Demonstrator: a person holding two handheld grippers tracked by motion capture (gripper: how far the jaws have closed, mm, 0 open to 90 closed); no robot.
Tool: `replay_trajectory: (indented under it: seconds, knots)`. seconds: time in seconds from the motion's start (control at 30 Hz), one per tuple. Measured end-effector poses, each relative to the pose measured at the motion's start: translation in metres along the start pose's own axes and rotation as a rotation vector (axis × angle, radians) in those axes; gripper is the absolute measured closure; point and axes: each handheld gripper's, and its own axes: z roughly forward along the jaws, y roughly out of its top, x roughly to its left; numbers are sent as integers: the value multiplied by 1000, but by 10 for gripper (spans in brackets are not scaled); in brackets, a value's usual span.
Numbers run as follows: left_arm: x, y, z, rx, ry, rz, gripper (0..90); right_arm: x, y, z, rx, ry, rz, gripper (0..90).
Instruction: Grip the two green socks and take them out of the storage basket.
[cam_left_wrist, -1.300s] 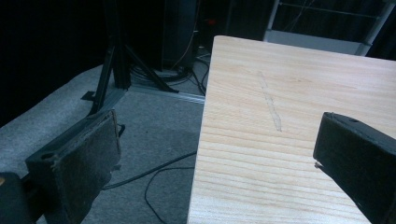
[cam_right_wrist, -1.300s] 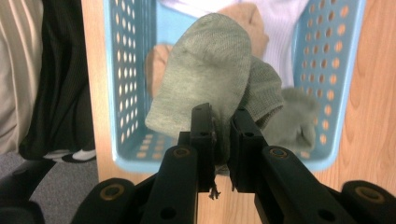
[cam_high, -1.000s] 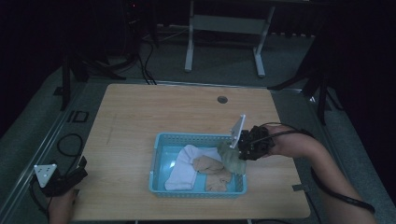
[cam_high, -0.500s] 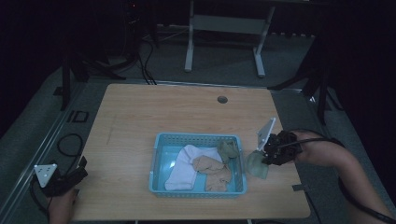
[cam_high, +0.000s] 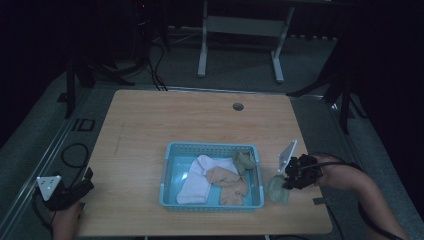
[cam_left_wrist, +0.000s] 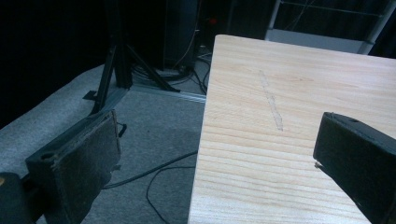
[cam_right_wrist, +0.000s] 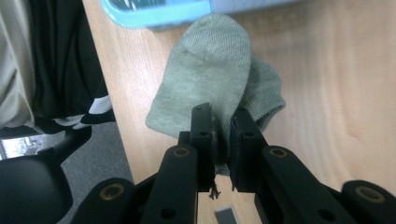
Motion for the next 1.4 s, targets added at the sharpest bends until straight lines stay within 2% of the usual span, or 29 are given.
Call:
replay_trajectory:
  seconds: [0.13, 0.3, 0.47, 0.73, 0.9, 0.97, 1.07, 1.17, 1.2, 1.27, 1.4]
  knots:
    - [0, 0, 0, 0, 0, -1, 7, -5, -7, 22, 30, 21, 17, 818]
    - [0, 0, 0, 0, 0, -1, 7, -12, -16, 41, 58, 22, 29, 818]
    - [0, 0, 0, 1, -2, -2, 7, -16, -23, 53, 50, 18, 30, 817]
    - [0, 0, 0, 3, -1, 2, 7, -23, -30, 70, 85, 7, 55, 814]
    - [0, 0, 0, 0, -3, 0, 7, -26, -31, 78, 110, 7, 75, 763]
    - [0, 0, 0, 1, -3, 1, 7, -26, -31, 78, 117, 9, 75, 751]
    - [0, 0, 0, 2, -4, 0, 7, -28, -30, 66, 100, 3, 96, 639]
    - [0, 0, 0, 2, -4, 2, 7, -30, -24, 51, 84, -38, 100, 577]
    - [0, 0, 0, 2, -4, 2, 7, -31, -22, 45, 76, -55, 92, 576]
    - [0, 0, 0, 2, -5, 1, 7, -32, -15, 36, 57, -61, 82, 574]
    - [0, 0, 0, 4, -5, -1, 7, -29, 0, 23, 52, -72, 39, 560]
